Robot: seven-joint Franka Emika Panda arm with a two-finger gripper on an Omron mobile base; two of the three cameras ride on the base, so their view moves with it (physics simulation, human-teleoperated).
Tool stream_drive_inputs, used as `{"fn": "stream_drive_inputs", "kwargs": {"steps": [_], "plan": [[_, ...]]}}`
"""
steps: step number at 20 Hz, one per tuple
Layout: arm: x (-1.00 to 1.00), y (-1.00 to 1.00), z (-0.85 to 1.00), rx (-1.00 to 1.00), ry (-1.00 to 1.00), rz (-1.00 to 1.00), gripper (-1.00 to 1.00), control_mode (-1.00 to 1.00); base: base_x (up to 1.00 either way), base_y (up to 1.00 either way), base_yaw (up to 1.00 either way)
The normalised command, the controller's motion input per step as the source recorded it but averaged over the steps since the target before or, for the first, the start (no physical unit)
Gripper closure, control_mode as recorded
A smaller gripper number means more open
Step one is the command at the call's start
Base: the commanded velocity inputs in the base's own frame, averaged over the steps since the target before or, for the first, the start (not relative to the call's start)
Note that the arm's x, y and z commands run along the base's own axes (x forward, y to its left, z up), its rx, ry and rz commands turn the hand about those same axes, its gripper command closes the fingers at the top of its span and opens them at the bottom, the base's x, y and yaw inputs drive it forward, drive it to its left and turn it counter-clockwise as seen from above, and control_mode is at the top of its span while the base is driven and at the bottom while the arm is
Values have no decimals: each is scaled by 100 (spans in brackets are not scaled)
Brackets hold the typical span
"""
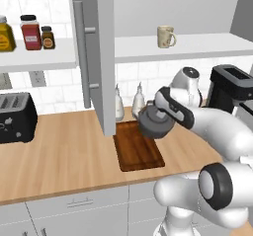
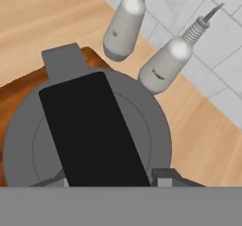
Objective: Pick the kettle from the counter and place it on the tray. Then pick the mug from the cabinet and place it on the tray. Then close the cabinet doors.
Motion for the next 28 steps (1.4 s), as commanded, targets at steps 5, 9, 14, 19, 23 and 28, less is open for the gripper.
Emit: {"fn": "stream_drive_inputs", "kwargs": {"steps": [5, 9, 14, 19, 23, 28], "plan": [[30, 55, -12, 0, 0, 0, 100, -100, 0, 0, 0], [31, 37, -26, 0, 0, 0, 100, -100, 0, 0, 0], [23, 22, -30, 0, 0, 0, 100, -100, 0, 0, 0], [28, 12, -21, 0, 0, 0, 100, -100, 0, 0, 0], [26, 15, -14, 0, 0, 0, 100, -100, 0, 0, 0], [16, 14, -11, 0, 0, 0, -100, -100, 0, 0, 0]]}}
